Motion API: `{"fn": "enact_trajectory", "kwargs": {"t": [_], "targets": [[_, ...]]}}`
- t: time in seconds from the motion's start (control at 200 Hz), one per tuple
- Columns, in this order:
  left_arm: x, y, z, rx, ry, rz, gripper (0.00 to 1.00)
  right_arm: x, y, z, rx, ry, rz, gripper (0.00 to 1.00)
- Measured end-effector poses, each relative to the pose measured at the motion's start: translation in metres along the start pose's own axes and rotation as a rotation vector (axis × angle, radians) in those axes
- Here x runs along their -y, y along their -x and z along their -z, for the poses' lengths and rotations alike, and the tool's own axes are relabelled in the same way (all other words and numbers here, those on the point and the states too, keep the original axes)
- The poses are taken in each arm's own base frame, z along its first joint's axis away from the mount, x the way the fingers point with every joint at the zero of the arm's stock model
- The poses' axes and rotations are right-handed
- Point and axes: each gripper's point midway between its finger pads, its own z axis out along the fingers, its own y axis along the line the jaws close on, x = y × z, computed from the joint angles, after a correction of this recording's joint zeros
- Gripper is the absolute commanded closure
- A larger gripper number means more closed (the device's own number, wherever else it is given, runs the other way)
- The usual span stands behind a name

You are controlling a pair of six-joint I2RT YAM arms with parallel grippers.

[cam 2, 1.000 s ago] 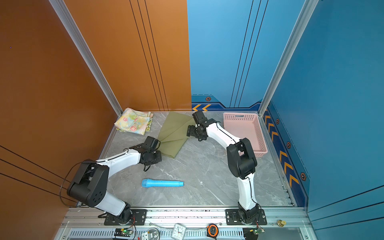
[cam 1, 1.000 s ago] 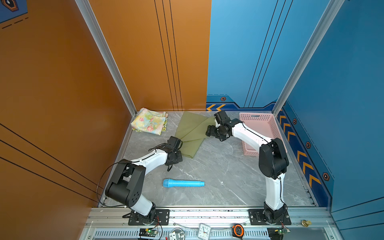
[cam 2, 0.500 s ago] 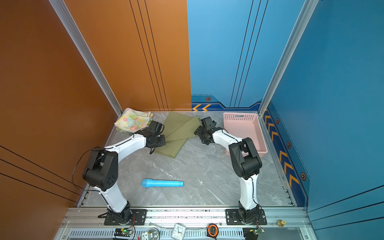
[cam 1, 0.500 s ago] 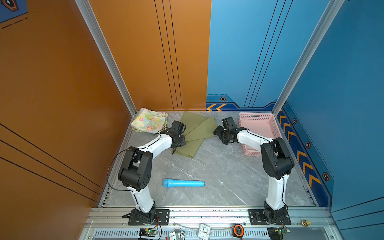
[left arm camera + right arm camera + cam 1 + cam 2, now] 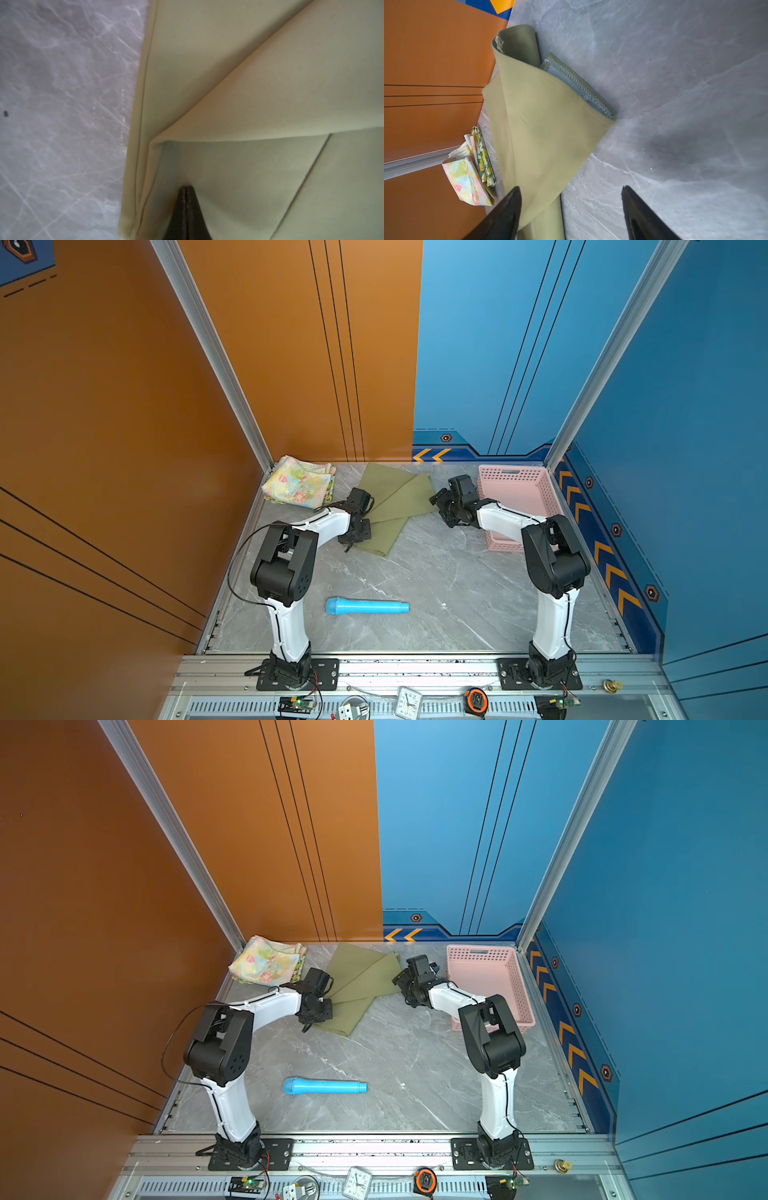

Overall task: Fold and stack the skirts
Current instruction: 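Fold the corner across with the right gripper while the left pins the hem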

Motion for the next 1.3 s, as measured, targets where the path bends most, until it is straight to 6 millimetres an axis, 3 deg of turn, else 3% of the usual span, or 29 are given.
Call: {"fn": "enact_trajectory", "kwargs": {"t": [0.26, 0.481, 0.806, 0.911, 1.156, 1.302], "targets": [[0.041, -0.030, 0.007, 0.034, -0.073, -0.080, 1.00, 0.005, 0.001, -0.001, 0.010, -0.006, -0.033, 0.26], [0.050, -0.056, 0.016, 0.044, -0.119, -0.103, 1.00, 0.008, 0.002, -0.006, 0.016, -0.007, -0.053, 0.34], [0.057, -0.085, 0.027, 0.022, -0.159, -0.124, 1.00, 0.029, -0.005, -0.021, 0.013, -0.051, -0.080, 0.42], [0.056, -0.089, 0.028, 0.018, -0.170, -0.119, 1.00, 0.029, -0.003, -0.026, 0.023, -0.041, -0.089, 0.53], [0.054, -0.099, 0.032, 0.009, -0.182, -0.123, 1.00, 0.026, 0.002, -0.046, 0.048, -0.017, -0.085, 1.00], [0.053, -0.101, 0.032, 0.011, -0.188, -0.124, 1.00, 0.012, 0.003, -0.051, 0.066, 0.011, -0.046, 1.00]]}}
